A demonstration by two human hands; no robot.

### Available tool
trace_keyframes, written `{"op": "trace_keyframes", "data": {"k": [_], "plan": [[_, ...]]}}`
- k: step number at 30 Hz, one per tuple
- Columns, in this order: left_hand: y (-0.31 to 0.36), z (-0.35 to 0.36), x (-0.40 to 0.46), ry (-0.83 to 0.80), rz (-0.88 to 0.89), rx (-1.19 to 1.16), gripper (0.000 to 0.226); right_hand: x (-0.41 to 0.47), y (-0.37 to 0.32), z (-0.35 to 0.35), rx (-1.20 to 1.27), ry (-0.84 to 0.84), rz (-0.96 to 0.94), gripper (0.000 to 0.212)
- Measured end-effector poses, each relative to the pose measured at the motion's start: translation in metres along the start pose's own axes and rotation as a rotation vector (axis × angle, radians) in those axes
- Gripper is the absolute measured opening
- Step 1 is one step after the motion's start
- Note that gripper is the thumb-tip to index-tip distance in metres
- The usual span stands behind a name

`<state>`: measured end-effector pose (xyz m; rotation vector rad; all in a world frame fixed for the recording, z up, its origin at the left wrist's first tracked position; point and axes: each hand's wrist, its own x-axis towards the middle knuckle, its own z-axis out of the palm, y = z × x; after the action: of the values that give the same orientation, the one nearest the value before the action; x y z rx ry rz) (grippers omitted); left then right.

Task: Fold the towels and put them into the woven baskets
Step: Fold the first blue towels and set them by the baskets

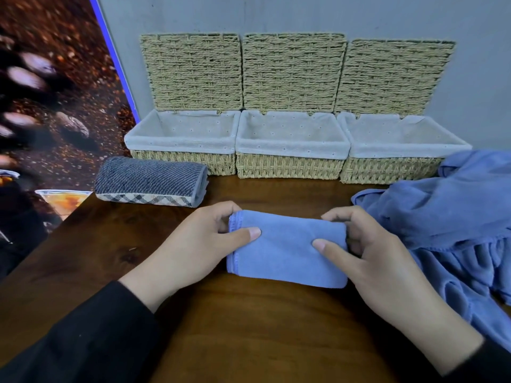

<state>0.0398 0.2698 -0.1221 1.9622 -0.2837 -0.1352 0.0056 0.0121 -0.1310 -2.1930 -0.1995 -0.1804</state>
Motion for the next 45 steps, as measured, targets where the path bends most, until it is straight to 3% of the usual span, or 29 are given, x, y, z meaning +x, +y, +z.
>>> {"op": "trace_keyframes", "data": {"k": [3, 5, 8, 11, 14, 17, 19, 23, 28, 31, 34, 38, 40, 45], "plan": [[-0.005, 0.009, 0.004, 0.075, -0.064, -0.005, 0.018, 0.006, 0.01, 0.008, -0.156, 0.099, -0.082, 0.029], [-0.011, 0.011, 0.008, 0.165, -0.028, 0.229, 0.026, 0.01, 0.012, 0.011, -0.33, 0.14, -0.214, 0.025], [-0.013, 0.007, 0.009, 0.234, 0.251, 0.582, 0.033, 0.013, 0.023, 0.016, -0.53, 0.202, -0.411, 0.028], [-0.013, 0.008, 0.006, 0.128, 0.543, 0.72, 0.027, 0.015, 0.027, 0.02, -0.525, 0.187, -0.527, 0.035], [-0.009, 0.011, 0.001, -0.093, 0.396, 0.631, 0.051, 0.015, 0.031, 0.018, -0.442, 0.086, -0.473, 0.041], [-0.01, 0.008, 0.0, -0.259, 0.22, 0.735, 0.081, 0.009, 0.024, 0.01, -0.322, -0.075, -0.289, 0.042], [-0.012, 0.008, 0.004, -0.281, 0.183, 0.774, 0.085, 0.006, 0.022, 0.008, -0.334, -0.16, -0.224, 0.068], [-0.015, 0.014, 0.007, -0.273, 0.169, 0.775, 0.092, 0.008, 0.02, 0.006, -0.408, -0.231, -0.166, 0.087], [-0.02, 0.015, 0.008, -0.244, 0.21, 0.764, 0.091, 0.011, 0.022, 0.003, -0.425, -0.344, -0.192, 0.079], [-0.025, 0.011, 0.007, -0.202, 0.278, 0.764, 0.086, 0.008, 0.024, 0.001, -0.323, -0.296, -0.17, 0.072], [-0.029, 0.007, 0.004, -0.141, 0.28, 0.659, 0.073, 0.005, 0.019, 0.0, -0.267, -0.214, -0.158, 0.063], [-0.023, 0.002, -0.002, -0.038, 0.13, 0.349, 0.035, 0.001, 0.014, 0.004, -0.202, -0.12, -0.118, 0.056], [-0.022, -0.002, -0.004, 0.021, 0.1, 0.226, 0.028, 0.001, 0.011, 0.008, -0.116, -0.071, -0.076, 0.048], [-0.02, -0.005, -0.013, 0.038, 0.062, 0.137, 0.059, 0.005, 0.002, 0.027, 0.09, 0.04, 0.02, 0.036]]}}
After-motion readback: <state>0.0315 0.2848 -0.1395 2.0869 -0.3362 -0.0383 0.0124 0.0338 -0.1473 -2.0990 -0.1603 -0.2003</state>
